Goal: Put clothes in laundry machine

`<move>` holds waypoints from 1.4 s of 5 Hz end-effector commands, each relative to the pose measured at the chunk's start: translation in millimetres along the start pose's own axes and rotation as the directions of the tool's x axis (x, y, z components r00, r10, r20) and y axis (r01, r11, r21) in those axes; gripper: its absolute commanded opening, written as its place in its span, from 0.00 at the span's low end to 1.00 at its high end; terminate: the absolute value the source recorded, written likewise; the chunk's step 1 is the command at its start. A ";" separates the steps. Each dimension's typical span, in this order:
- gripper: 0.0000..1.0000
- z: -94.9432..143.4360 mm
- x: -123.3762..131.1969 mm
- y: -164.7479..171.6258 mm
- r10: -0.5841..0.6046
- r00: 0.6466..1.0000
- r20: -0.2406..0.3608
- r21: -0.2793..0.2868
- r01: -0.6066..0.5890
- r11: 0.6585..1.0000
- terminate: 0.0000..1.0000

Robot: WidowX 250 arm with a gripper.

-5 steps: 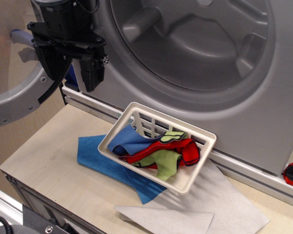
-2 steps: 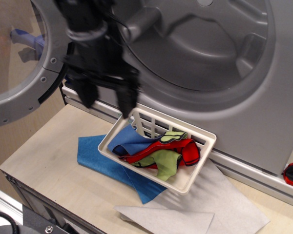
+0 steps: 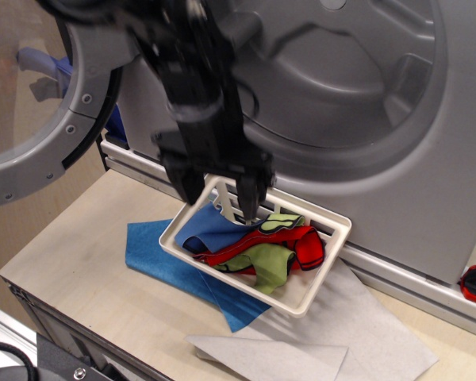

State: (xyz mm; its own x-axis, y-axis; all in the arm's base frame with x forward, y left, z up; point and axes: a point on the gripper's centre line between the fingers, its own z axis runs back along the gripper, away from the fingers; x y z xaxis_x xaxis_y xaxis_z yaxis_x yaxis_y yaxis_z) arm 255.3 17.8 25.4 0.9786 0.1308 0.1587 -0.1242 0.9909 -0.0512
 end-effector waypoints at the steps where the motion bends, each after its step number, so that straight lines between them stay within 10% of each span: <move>1: 1.00 -19.6 12.7 6.7 -0.033 0.998 0.056 0.081 0.029 0.996 0.00; 3: 1.00 -36.6 15.4 9.4 -0.020 1.000 -0.004 0.031 0.020 0.999 0.00; 5: 1.00 -55.9 20.3 15.1 -0.009 1.000 -0.002 0.096 0.009 0.995 0.00; 6: 0.00 -50.6 17.2 13.3 -0.055 0.998 0.027 0.124 0.051 0.991 0.00; 7: 0.00 -32.8 18.8 9.1 -0.097 0.991 0.094 0.230 0.073 0.970 0.00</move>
State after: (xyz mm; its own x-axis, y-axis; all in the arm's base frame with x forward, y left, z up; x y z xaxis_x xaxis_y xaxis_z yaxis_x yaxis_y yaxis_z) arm 266.2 26.2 -18.3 0.9794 0.0478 0.1961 -0.0844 0.9796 0.1825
